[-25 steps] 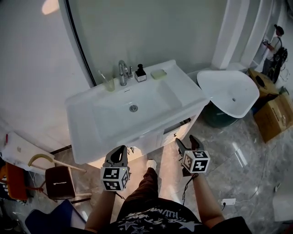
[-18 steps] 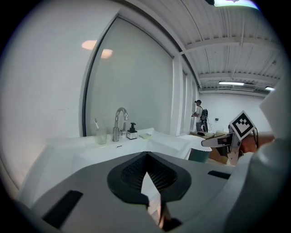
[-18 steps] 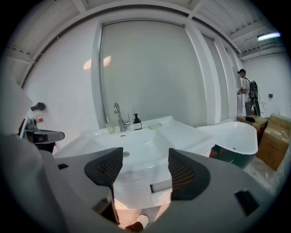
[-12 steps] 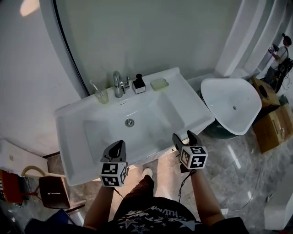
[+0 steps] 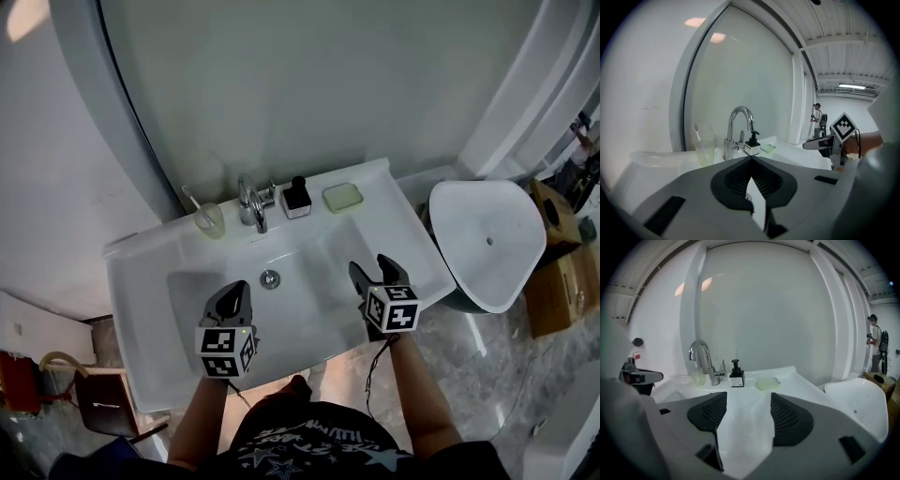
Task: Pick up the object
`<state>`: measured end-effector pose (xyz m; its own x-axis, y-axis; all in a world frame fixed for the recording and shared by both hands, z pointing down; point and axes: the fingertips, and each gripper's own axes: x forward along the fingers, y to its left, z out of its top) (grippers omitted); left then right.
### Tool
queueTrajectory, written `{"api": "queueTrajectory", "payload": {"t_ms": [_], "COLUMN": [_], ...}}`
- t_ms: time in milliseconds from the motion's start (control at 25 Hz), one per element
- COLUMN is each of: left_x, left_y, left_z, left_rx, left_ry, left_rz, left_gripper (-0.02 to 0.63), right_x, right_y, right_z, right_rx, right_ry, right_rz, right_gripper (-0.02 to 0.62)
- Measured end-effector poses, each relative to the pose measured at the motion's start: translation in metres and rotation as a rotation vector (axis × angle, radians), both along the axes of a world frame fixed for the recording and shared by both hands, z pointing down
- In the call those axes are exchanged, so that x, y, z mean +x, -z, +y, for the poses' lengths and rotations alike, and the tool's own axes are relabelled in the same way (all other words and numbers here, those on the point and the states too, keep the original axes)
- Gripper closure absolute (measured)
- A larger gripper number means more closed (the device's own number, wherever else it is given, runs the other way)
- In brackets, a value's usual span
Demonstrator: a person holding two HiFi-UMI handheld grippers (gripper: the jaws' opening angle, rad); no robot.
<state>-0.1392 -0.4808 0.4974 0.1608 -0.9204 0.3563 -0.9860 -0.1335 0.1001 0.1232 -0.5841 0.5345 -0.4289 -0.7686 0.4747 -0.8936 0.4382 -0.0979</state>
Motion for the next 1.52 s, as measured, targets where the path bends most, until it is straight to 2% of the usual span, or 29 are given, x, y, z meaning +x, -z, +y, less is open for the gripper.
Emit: {"api": "queueTrajectory", "payload": {"t_ms": [400,920,1160,1520], "left_x": [-0.039,-0.049,-0.050,-0.044], "left_y": [-0.017,-0.035,-0.049,-0.066], "left_z": [-0.049,-0.097,-0.104,-0.107], "left_rx": [-0.019,-0.037,-0.065,-0.106], "left_ry": [0.073,0.062,0.064,0.062], "left_rz": [0.027,0.014,0.029,0.041], "left_gripper": [0.591,0.591,0.591,0.591], "right_x": [-0.038,-0.074,-0.085,-0.081], "right_y": [-0.031,-0.077,-0.108,-0.134], "right_z": [-0.088,-0.168,-0.191,-0.201], "right_rx": [-0.034,-0.076,-0.107,-0.097], "right_ry": [0.075,0.132,0.176,0.278], "right_rz": [0.073,0.172,0.239,0.391], "right_gripper": [0.302,0.377,0.413,0.417]}}
